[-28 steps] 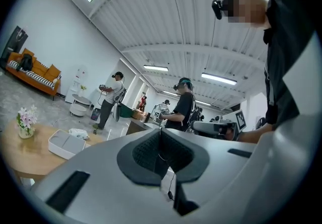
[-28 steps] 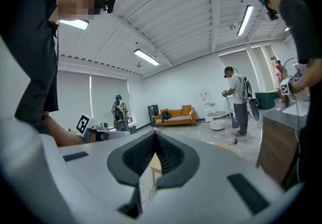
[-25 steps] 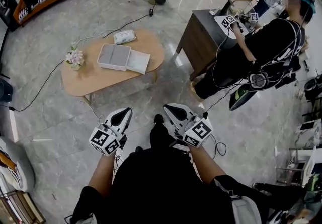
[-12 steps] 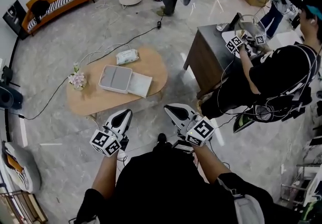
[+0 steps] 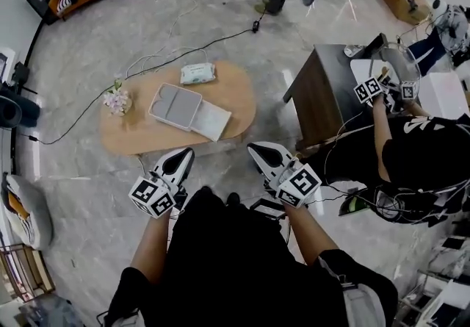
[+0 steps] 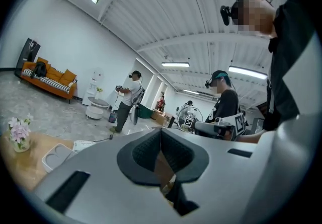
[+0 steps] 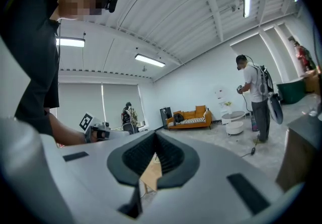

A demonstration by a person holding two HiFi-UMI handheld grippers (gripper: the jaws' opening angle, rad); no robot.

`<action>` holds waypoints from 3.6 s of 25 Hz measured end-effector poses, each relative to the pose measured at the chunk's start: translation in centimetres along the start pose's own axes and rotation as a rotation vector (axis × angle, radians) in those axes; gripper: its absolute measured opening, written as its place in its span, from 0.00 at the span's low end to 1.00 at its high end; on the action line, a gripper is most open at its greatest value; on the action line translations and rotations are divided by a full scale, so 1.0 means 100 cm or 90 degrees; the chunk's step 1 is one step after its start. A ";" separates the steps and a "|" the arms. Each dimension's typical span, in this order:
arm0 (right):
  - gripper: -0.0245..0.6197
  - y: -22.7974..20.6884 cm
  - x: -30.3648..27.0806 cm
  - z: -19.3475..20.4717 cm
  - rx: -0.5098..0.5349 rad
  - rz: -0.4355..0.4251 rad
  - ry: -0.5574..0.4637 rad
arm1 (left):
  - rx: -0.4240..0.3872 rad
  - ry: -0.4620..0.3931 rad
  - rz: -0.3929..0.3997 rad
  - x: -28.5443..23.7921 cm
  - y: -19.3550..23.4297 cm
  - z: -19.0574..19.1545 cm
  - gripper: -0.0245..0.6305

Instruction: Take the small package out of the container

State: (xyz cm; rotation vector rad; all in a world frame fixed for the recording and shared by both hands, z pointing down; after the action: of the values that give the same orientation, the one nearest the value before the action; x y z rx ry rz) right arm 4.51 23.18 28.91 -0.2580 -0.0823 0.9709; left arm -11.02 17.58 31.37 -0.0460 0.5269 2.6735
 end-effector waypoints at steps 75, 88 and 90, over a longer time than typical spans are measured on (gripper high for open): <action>0.06 -0.345 -0.262 0.265 -0.174 -0.270 0.329 | -0.216 0.771 -0.069 -0.270 0.333 0.396 0.36; 0.06 -0.351 -0.257 0.270 -0.187 -0.267 0.325 | -0.179 0.878 -0.131 -0.271 0.337 0.422 0.36; 0.06 -0.352 -0.256 0.271 -0.187 -0.266 0.325 | -0.178 0.885 -0.137 -0.270 0.337 0.426 0.35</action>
State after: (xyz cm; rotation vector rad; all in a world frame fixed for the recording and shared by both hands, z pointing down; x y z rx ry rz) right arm 13.44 -11.96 65.16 -0.7224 0.1855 0.4537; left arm 2.08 -5.66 85.85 -1.9457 0.4358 2.0856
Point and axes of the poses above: the fingertips, and each gripper's own axes: x backward along the fingers, y to its left, z out of its underside, the point moved 1 cm from there along x, backward along the fingers, and after that the axes turned 2 degrees about -x, right-handed, at the moved point
